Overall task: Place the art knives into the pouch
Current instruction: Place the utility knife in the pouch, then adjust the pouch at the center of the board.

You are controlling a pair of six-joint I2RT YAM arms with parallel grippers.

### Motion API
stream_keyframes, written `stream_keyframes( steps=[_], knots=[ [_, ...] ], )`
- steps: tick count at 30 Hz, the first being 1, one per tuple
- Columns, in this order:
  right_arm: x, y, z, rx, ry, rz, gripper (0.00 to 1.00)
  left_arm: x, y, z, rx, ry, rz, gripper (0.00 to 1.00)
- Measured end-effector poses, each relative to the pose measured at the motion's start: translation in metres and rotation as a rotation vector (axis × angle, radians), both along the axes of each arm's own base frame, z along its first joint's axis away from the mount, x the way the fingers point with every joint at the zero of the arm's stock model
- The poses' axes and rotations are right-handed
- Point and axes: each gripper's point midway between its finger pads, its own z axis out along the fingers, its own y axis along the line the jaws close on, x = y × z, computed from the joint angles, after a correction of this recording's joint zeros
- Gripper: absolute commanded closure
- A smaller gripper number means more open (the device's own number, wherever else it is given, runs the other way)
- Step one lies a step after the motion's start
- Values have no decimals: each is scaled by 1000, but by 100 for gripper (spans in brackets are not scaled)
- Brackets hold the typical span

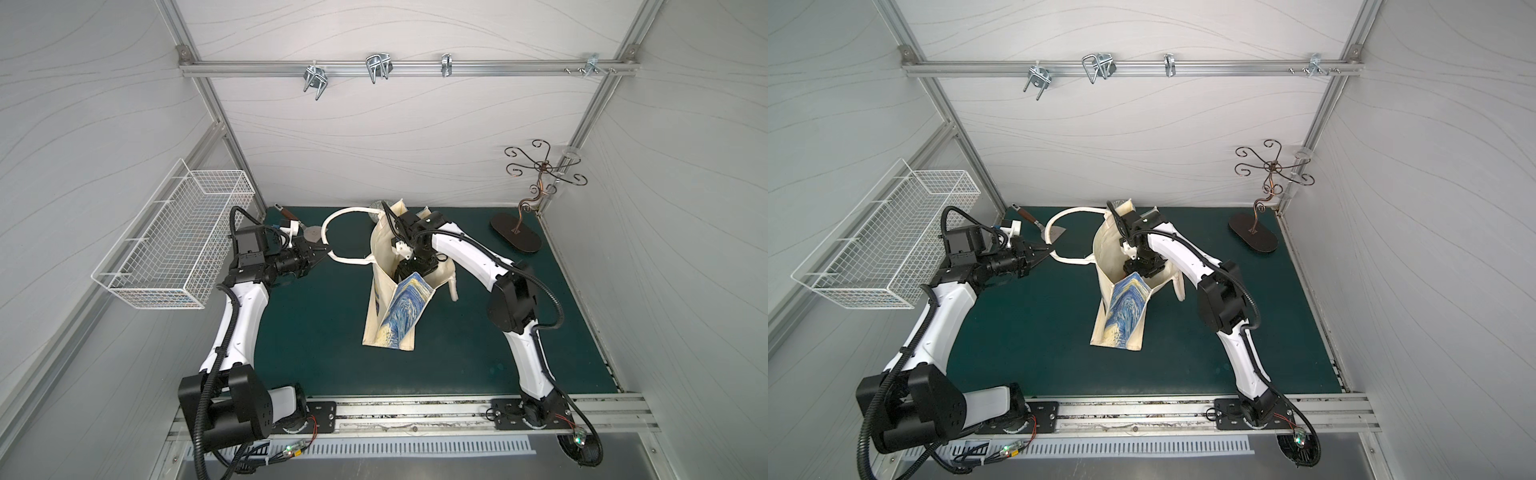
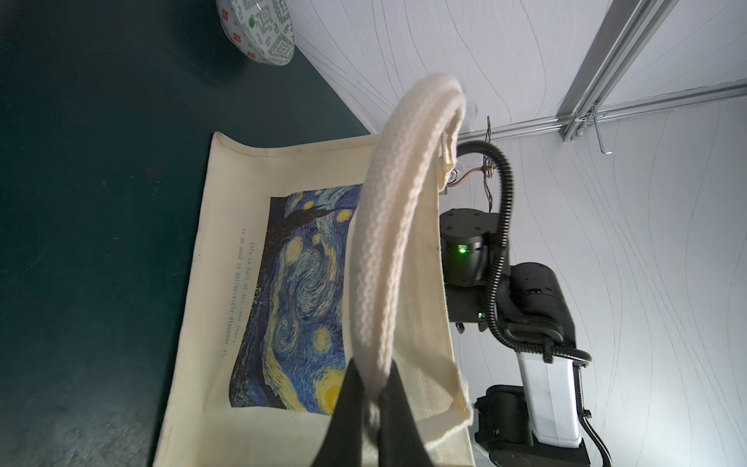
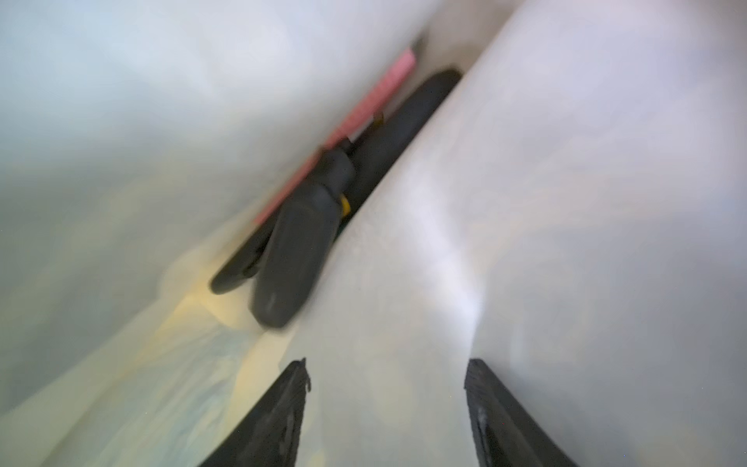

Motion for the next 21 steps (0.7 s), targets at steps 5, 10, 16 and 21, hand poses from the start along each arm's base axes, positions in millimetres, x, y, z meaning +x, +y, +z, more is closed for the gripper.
stream_keyframes(
  steps=[5,10,16,21],
  knots=[
    [4,3,75,124,-144,-10,27,0,0,0,-1,1,0,100],
    [-8,-16,157,246,-300,-47,22,0,0,0,-1,2,0,100],
    [-11,-57,195,310,-380,-158,20,0,0,0,-1,2,0,100],
    [5,-100,167,281,-323,-303,20,0,0,0,-1,2,0,100]
  ],
)
